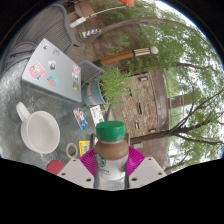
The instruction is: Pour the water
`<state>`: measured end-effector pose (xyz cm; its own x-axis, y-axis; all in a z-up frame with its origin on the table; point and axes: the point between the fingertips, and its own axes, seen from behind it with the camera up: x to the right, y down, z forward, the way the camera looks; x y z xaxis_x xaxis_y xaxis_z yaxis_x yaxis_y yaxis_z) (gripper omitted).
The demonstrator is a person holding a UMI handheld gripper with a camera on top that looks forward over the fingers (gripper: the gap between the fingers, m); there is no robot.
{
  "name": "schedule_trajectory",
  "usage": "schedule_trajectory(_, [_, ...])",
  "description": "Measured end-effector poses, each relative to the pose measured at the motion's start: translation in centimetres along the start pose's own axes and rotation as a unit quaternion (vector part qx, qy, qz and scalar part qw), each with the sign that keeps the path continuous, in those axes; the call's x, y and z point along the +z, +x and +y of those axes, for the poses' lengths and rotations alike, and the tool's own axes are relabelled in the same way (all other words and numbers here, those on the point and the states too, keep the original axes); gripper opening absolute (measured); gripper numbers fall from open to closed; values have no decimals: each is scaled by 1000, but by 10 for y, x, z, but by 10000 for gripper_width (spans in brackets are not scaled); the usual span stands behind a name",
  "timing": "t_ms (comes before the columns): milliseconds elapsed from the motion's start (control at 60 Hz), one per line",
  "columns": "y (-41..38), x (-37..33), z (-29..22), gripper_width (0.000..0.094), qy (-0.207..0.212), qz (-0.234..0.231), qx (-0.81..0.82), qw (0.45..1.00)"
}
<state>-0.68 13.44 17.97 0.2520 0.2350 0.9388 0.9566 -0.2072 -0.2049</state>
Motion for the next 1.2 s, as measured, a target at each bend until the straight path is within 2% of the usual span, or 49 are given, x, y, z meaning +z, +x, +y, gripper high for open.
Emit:
schedule_trajectory(17, [6,-8,5,349,7,16,49,999])
schedule_trajectory(83, [11,-7,0,353,49,10,203,978])
schedule_trajectory(100, [18,-24,4,353,68,27,245,967])
schedule_trajectory(117, [17,-18,2,352,76,9,276,958])
schedule_trajectory(200, [11,-21,9,353,121,-12,406,906])
schedule_trajectory(300, [-7,-9,14,351,147,-57,489,858])
schedule_trajectory(317, [-29,-12,24,351,160,-52,512,842])
schedule_trajectory(417, [-33,2,23,351,166,-90,564,804])
schedule_trajectory(433, [-52,4,26,351,170,-93,574,796])
schedule_trajectory(517, [-64,8,42,351,158,-113,596,779])
schedule_trajectory(617, [-92,20,61,372,141,-108,600,780])
schedule_trajectory(633, [-86,16,60,371,157,-102,606,773])
schedule_trajectory(733, [-93,12,61,373,176,-104,612,764])
schedule_trajectory(867, [-89,13,58,393,178,-104,607,768])
schedule_trajectory(1000, [-88,9,60,506,158,-117,602,774])
schedule_trajectory(1100, [-102,-3,57,824,132,-158,596,776])
schedule_trajectory(1117, [-103,-5,57,854,130,-162,596,776])
schedule_trajectory(1200, [-108,-11,65,837,104,-170,593,780])
